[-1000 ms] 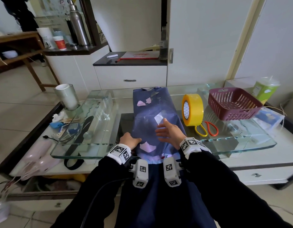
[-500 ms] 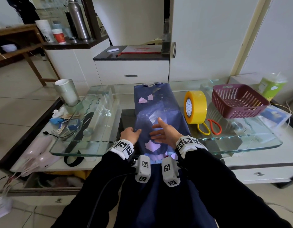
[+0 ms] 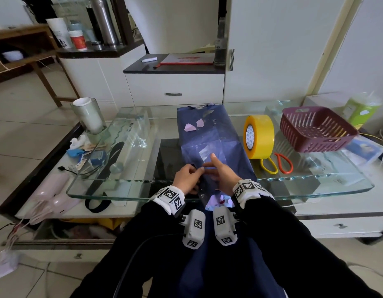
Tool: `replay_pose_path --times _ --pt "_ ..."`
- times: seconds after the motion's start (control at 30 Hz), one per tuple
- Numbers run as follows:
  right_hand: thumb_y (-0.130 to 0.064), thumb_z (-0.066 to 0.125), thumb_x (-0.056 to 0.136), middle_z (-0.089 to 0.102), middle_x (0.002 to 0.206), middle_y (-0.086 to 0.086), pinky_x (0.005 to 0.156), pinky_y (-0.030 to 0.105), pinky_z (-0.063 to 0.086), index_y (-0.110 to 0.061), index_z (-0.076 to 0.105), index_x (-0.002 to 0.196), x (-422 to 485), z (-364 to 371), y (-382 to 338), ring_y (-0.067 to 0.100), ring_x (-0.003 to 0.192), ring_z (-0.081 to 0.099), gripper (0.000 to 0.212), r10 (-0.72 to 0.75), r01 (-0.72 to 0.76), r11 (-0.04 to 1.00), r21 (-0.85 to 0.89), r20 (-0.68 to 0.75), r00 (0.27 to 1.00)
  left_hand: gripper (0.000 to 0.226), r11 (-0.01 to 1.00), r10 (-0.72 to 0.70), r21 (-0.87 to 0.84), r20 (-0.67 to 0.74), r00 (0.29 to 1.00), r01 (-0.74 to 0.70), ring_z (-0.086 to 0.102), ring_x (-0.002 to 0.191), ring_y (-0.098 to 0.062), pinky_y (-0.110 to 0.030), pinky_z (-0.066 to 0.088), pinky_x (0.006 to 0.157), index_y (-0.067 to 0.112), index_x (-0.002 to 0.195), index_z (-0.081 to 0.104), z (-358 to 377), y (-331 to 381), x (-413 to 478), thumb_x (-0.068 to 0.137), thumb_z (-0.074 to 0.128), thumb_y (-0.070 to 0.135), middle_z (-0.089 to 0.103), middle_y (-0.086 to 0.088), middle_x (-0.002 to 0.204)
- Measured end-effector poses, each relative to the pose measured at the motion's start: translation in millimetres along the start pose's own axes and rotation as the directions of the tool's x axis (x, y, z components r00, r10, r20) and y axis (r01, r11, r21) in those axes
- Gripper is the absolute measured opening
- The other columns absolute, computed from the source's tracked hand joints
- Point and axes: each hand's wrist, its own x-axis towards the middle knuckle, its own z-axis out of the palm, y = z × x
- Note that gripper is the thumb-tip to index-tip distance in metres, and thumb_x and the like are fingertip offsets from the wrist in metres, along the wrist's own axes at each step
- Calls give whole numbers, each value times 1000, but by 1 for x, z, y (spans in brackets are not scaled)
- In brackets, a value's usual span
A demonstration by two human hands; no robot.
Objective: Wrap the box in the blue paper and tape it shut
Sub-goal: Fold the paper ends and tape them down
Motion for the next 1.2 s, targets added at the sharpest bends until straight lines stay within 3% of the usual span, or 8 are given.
replay_pose_path --times 0.17,0.3,0.57,0.67,0.87,0.97,1.07,1.2 --pt "-48 37 97 60 109 17 91 42 47 -8 60 99 -1 1 1 27 99 58 46 -17 20 998 60 -41 999 13 996 54 71 31 998 -56 58 64 -22 -30 51 58 8 98 58 2 3 1 95 47 14 63 -14 83" --pt "-56 40 92 58 123 15 100 52 43 -9 56 117 2 4 -3 31 117 53 55 -45 37 997 -72 -108 993 22 951 118 284 32 992 -122 62 101 -29 -29 46 88 2 108 61 -5 -5 3 86 59 5 67 -17 106" --pt "-45 40 96 63 90 12 65 39 55 -5 60 110 2 5 0 29 91 63 47 -288 192 916 -352 -245 926 29 832 248 487 101 963 -265 58 97 -27 -25 41 86 3 104 59 -7 -17 5 76 67 2 54 -8 96" --pt "-38 42 97 65 88 17 79 41 49 2 62 95 1 2 -2 30 88 61 45 -443 293 850 -438 -292 848 29 773 283 550 148 948 -317 56 100 -25 -24 40 89 5 106 60 -13 -17 7 78 63 0 56 -12 108" --pt "-32 45 97 55 79 10 76 38 40 -9 55 77 6 0 -1 24 82 49 32 -622 360 699 -618 -277 732 42 570 353 736 184 917 -367 38 117 -25 -27 33 101 15 120 51 -19 -21 5 80 60 7 39 -7 126" --pt "-36 43 97 61 88 10 82 37 42 -7 60 91 8 -1 1 25 88 53 34 -551 337 772 -538 -304 777 56 458 411 805 185 893 -377 28 132 -25 -31 25 110 21 135 39 -20 -22 2 82 58 13 27 -5 143" --pt "-41 41 97 66 107 12 90 36 43 -7 61 109 7 3 3 28 101 58 41 -473 309 835 -456 -308 825 72 465 276 824 211 938 -322 11 144 -22 -37 13 116 22 147 20 -22 -23 1 84 55 19 13 1 157" --pt "-40 40 97 67 106 14 84 31 40 -4 62 105 8 7 4 29 101 58 43 -471 320 835 -448 -280 836 63 437 195 853 219 956 -284 16 143 -17 -38 13 113 25 146 25 -22 -25 -1 87 47 23 24 6 154"
